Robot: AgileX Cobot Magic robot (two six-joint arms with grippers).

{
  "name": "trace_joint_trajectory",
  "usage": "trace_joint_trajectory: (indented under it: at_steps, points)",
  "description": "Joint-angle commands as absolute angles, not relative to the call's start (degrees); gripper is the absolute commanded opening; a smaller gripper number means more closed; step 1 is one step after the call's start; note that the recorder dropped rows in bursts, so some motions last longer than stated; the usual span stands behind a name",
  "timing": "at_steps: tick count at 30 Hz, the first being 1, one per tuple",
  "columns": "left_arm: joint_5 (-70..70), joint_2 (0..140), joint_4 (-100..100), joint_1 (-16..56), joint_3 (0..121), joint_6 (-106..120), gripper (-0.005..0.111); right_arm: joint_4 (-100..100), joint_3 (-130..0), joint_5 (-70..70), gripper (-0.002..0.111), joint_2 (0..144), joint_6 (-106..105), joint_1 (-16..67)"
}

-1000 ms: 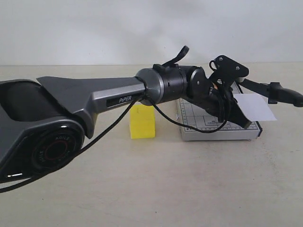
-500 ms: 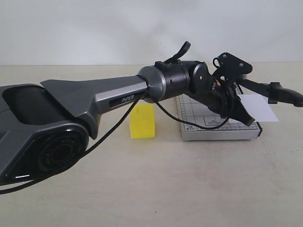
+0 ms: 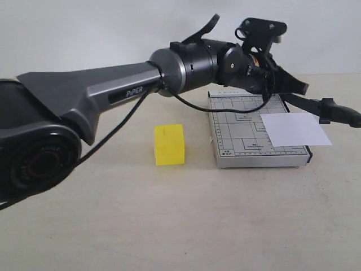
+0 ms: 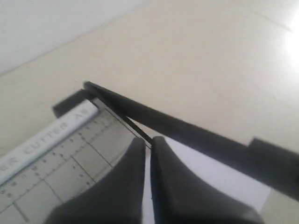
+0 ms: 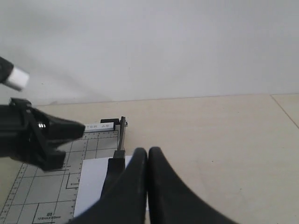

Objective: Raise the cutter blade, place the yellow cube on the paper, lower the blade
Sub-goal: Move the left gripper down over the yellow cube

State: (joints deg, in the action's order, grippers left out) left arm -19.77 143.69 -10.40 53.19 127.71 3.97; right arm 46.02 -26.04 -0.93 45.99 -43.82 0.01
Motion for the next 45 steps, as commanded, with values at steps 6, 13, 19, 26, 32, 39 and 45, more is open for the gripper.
trace_joint_trajectory:
  at_steps: [6,13,19,26,32,39,45]
  points:
    - [-48.66,126.93,76.27,56.65,96.83,-90.00,0.004,45.68,-26.40,1.66,0.000,45.71,-45.54,0.00]
    - [-36.56,112.45,83.34,57.81,69.60,-117.31,0.004,45.68,-26.40,1.98,0.000,45.71,-45.78,0.00]
    - [-34.98,109.39,84.03,57.69,62.41,-112.62,0.005,45.81,-26.40,1.97,0.000,45.71,-45.66,0.00]
    - [-22.08,111.03,84.24,56.52,62.41,-120.55,0.111,45.90,-26.40,2.12,0.000,45.71,-45.55,0.00]
    - [-25.52,116.81,83.28,56.27,69.57,-120.43,0.110,45.90,-26.40,4.27,0.000,45.71,-45.55,0.02]
    - [-25.80,120.05,82.93,54.54,71.60,-119.14,0.106,45.90,-26.40,4.91,0.000,45.71,-45.55,0.02]
    - [-27.56,120.05,80.33,52.37,71.60,-112.94,0.104,45.90,-26.40,4.91,0.000,45.71,-45.55,0.02]
